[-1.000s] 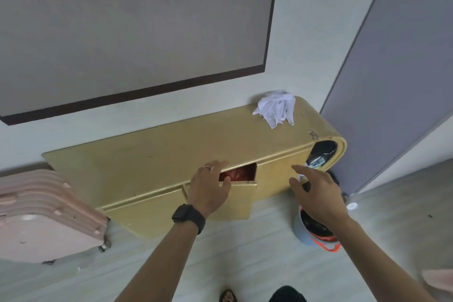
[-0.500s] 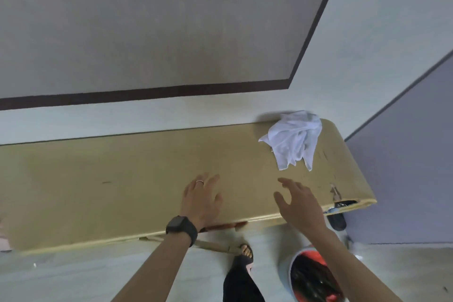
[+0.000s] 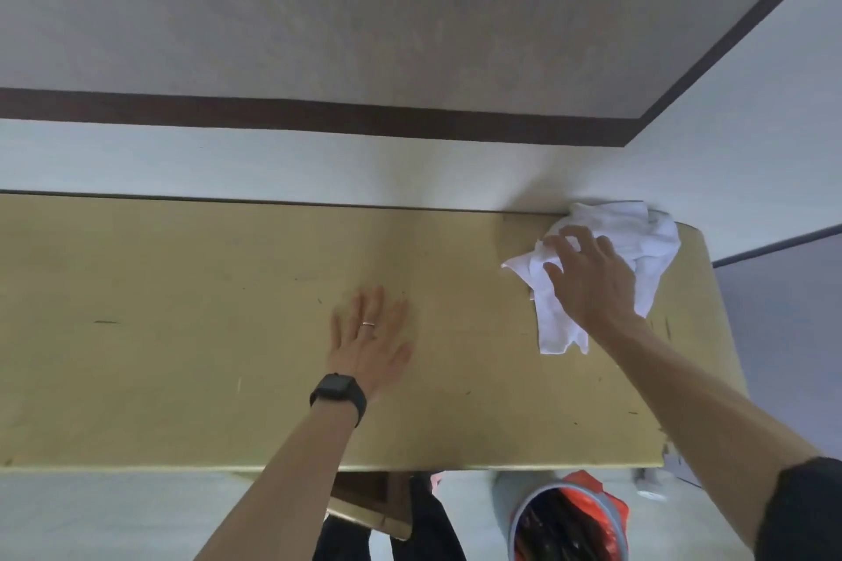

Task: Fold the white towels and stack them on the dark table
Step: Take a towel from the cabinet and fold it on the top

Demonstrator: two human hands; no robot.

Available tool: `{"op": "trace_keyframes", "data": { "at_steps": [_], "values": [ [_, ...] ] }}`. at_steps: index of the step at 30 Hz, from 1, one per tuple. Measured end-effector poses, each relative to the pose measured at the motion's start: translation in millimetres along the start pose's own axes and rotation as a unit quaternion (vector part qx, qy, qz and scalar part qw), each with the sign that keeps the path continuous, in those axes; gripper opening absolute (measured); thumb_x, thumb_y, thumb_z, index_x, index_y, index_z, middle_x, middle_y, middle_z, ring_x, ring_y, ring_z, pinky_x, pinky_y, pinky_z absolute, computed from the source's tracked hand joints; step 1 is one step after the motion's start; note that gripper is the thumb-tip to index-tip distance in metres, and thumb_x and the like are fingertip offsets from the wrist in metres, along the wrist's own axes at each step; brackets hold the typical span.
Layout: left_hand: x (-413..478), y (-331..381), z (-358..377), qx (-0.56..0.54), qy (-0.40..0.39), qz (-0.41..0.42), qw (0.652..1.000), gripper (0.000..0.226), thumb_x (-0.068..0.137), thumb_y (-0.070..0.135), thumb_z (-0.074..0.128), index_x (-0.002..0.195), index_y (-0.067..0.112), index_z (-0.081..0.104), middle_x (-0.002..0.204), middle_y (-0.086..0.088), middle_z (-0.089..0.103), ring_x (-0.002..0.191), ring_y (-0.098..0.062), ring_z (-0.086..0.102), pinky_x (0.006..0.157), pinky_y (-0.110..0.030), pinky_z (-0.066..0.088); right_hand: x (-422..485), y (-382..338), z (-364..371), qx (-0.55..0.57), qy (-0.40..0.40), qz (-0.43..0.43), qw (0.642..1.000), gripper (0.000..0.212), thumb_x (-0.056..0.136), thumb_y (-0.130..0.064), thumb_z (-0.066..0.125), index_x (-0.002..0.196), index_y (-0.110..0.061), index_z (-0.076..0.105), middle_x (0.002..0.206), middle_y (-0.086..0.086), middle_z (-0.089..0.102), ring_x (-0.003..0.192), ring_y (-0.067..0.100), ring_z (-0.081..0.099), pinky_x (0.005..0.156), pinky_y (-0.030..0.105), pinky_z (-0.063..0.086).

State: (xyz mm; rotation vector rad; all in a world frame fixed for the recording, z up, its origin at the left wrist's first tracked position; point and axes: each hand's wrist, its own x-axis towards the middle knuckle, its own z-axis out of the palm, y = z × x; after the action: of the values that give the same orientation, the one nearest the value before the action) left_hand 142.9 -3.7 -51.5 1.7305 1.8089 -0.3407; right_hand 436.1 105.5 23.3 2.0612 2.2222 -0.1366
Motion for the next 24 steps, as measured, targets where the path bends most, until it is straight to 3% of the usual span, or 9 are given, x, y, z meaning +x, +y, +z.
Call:
{"op": "trace_keyframes", "data": {
  "at_steps": [2, 5, 8, 10, 13, 15, 18, 20, 24],
  "values": [
    [2.0, -1.3, 5.0, 0.002, -0.006, 0.002, 1.0, 0.069, 0.099, 0.059, 0.026, 0.15, 0.048, -0.019, 0.152, 0.013, -0.038, 0.147, -0.022, -0.028, 0.119, -0.055, -0.01, 3.0, 4.3, 5.1, 0.001, 0.036, -0.008, 0.999, 0.019, 0.095, -0.021, 0.057, 0.109, -0.019, 0.07, 0.117, 0.002, 0.066, 0.099, 0.032, 0.054, 0.069, 0.038, 0.04],
    [1.7, 1.4, -9.3, -0.003, -0.047, 0.0, 0.999, 0.074, 0.098, 0.055, 0.037, 0.152, 0.047, -0.012, 0.158, 0.01, -0.03, 0.149, -0.025, -0.025, 0.12, -0.054, -0.004, -2.7, 6.1, -4.8, 0.026, 0.112, -0.018, 0.993, 0.011, 0.095, -0.023, 0.061, 0.096, -0.019, 0.072, 0.093, 0.002, 0.074, 0.095, 0.034, 0.059, 0.075, 0.042, 0.041],
    [-6.5, 18.8, -48.6, -0.056, -0.063, 0.01, 0.996, 0.071, 0.095, 0.044, 0.047, 0.155, 0.037, 0.011, 0.166, -0.005, 0.006, 0.152, -0.028, 0.002, 0.121, -0.049, 0.012, -13.8, -0.8, -35.1, 0.072, 0.185, -0.028, 0.98, 0.023, 0.096, -0.033, 0.054, 0.09, -0.021, 0.073, 0.076, -0.003, 0.071, 0.082, 0.029, 0.061, 0.079, 0.043, 0.042],
    [-20.4, 39.8, -81.0, -0.118, -0.008, 0.056, 0.991, 0.071, 0.094, 0.043, 0.051, 0.155, 0.033, 0.016, 0.161, -0.006, 0.023, 0.149, -0.026, 0.017, 0.119, -0.043, 0.02, -23.1, -10.7, -60.8, 0.108, 0.239, -0.045, 0.964, 0.023, 0.095, -0.034, 0.055, 0.088, -0.024, 0.074, 0.076, -0.006, 0.07, 0.078, 0.025, 0.061, 0.082, 0.044, 0.044],
    [-48.2, 72.7, -132.4, -0.197, 0.117, 0.141, 0.963, 0.082, 0.091, 0.052, 0.057, 0.156, 0.039, 0.009, 0.163, 0.005, 0.017, 0.145, -0.017, 0.021, 0.118, -0.037, 0.023, -38.5, -33.0, -101.3, 0.144, 0.293, -0.098, 0.94, 0.02, 0.093, -0.032, 0.059, 0.089, -0.026, 0.077, 0.078, -0.008, 0.071, 0.079, 0.021, 0.063, 0.086, 0.039, 0.041],
    [-67.4, 84.1, -163.1, -0.221, 0.184, 0.18, 0.941, 0.082, 0.088, 0.056, 0.059, 0.155, 0.042, 0.013, 0.163, 0.011, 0.016, 0.143, -0.009, 0.022, 0.117, -0.032, 0.022, -49.4, -52.5, -124.9, 0.167, 0.284, -0.136, 0.934, 0.022, 0.093, -0.033, 0.057, 0.088, -0.026, 0.077, 0.079, -0.009, 0.072, 0.078, 0.018, 0.064, 0.084, 0.036, 0.041],
    [-94.1, 75.8, -196.3, -0.164, 0.281, 0.229, 0.917, 0.04, 0.093, 0.052, 0.056, 0.13, 0.038, 0.058, 0.141, 0.016, 0.052, 0.133, -0.006, 0.042, 0.111, -0.028, 0.03, -68.6, -85.8, -151.9, 0.217, 0.231, -0.152, 0.936, 0.022, 0.091, -0.034, 0.056, 0.087, -0.028, 0.077, 0.084, -0.014, 0.073, 0.079, 0.011, 0.066, 0.079, 0.033, 0.046],
    [-112.2, 56.4, -208.5, -0.146, 0.281, 0.218, 0.923, 0.026, 0.099, 0.046, 0.05, 0.112, 0.033, 0.069, 0.114, 0.016, 0.068, 0.111, -0.008, 0.056, 0.096, -0.024, 0.038, -83.2, -106.5, -162.8, 0.243, 0.199, -0.143, 0.939, 0.015, 0.091, -0.03, 0.062, 0.091, -0.028, 0.077, 0.086, -0.015, 0.073, 0.082, 0.008, 0.065, 0.078, 0.029, 0.048],
    [-143.2, 6.0, -218.6, -0.142, 0.229, 0.195, 0.943, 0.028, 0.101, 0.046, 0.043, 0.111, 0.033, 0.065, 0.1, 0.011, 0.068, 0.093, -0.014, 0.06, 0.083, -0.029, 0.047, -108.9, -136.8, -163.9, 0.272, 0.134, -0.13, 0.944, 0.007, 0.092, -0.022, 0.068, 0.098, -0.024, 0.072, 0.091, -0.014, 0.068, 0.08, 0.008, 0.06, 0.072, 0.025, 0.049]
  ]
}}
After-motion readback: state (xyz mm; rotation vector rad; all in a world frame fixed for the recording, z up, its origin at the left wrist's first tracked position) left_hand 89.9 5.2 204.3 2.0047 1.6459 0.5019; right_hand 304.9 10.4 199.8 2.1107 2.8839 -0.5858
